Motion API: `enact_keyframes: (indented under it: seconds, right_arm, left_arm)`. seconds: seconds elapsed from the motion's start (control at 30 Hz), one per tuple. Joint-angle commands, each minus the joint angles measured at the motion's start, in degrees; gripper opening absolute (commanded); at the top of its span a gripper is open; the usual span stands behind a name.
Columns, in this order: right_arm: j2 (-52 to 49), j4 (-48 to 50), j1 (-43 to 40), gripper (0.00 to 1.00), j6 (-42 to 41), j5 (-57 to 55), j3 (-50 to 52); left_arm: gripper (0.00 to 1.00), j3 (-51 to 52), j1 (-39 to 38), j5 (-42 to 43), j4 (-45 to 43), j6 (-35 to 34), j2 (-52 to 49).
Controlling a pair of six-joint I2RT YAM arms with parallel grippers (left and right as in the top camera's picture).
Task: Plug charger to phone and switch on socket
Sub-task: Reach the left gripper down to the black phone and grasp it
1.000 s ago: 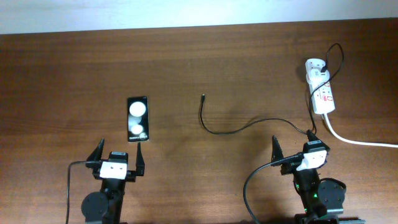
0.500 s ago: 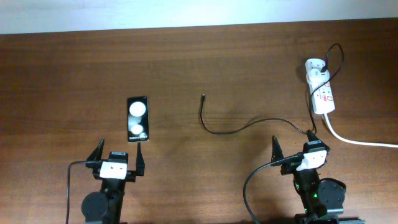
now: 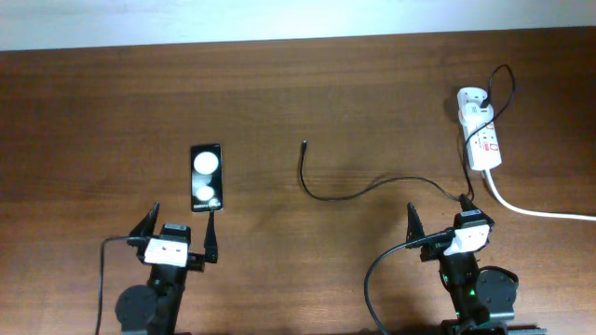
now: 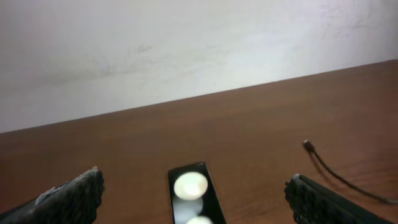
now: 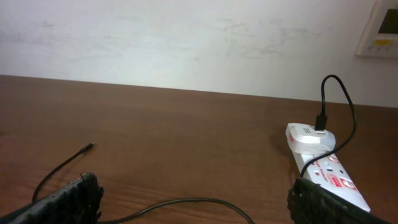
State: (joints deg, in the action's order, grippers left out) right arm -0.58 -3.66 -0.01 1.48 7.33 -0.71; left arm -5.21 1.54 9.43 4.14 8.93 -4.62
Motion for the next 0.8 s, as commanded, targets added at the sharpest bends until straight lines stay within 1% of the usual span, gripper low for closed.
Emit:
enact_keyframes:
  seconds: [0.0,0.1,0.17,0.2,0.27,0.3,0.37,0.47,0.57,0.6,0.63,0.67,0.7,0.77]
  right_arm:
    - [0.37,-0.22,-0.09,0.99,-0.39,-0.13,0.39]
    - [0.37,-0.22,-0.09,0.99,-0.39,-0.13,0.39]
    - [0.37,-0.22,-0.09,0.99,-0.39,-0.13,0.39]
    - [0.37,-0.22,-0.09,0.99,-0.39,-0.13,0.39]
    - [0.37,-0.22,-0.09,0.99,-0.39,-0.13,0.39]
    - [0.37,-0.22,-0.09,0.99,-0.39,-0.13,0.39]
    - [0.37,-0.22,-0.09,0.99,-0.39,-0.13,0.39]
    - [0.37,-0.22,-0.09,0.99,-0.39,-0.13,0.39]
    - [0.37,-0.22,-0.09,0.99,-0.39,-0.13,0.39]
    - [0.37,-0.22,-0.09,0.99,-0.39,-0.13,0.39]
    - [0.37,-0.22,-0.09,0.99,-0.39,-0.13,0.39]
    - [0.37,-0.22,-0.09,0.99,-0.39,-0.13,0.39]
    - [0.37,-0.22,-0.09,0.99,-0.39,-0.13,0.39]
    - [0.37,-0.22,-0.09,0.99,-0.39,-0.13,0.39]
  left_arm:
    - [0.99,-9.27,-0.28,2.54,-0.17,-0.7,-10.47]
    - [0.99,-20.98,-0.28,9.07,1.05,-0.72,-25.92]
    - [0.99,-30.97,-0.28,11.39,7.52,-0.72,-35.95]
    - [0.99,-34.38,-0.28,11.41,10.1,-0.72,-38.97]
    - [0.99,-44.59,-0.28,11.41,18.34,-0.72,-46.8]
    - [0.99,-52.92,-0.28,11.43,25.9,-0.72,-52.5]
    - [0.99,-64.08,-0.44,12.48,37.22,-0.7,-60.74]
    - [0.99,-64.65,-0.42,12.22,41.22,-0.68,-65.11]
    - [0.99,-64.63,-0.42,13.35,41.72,-0.68,-67.32]
    - [0.99,-64.63,-0.42,13.73,40.96,-2.34,-68.26]
    - [0.99,-64.72,-0.44,12.76,40.02,-6.4,-69.7]
    - [0.99,-66.55,-0.44,9.35,40.11,-11.5,-72.67]
    - [0.99,-69.55,-0.7,7.63,41.7,-12.98,-75.84]
    - [0.99,-79.78,-3.69,0.79,49.77,-13.68,-84.5]
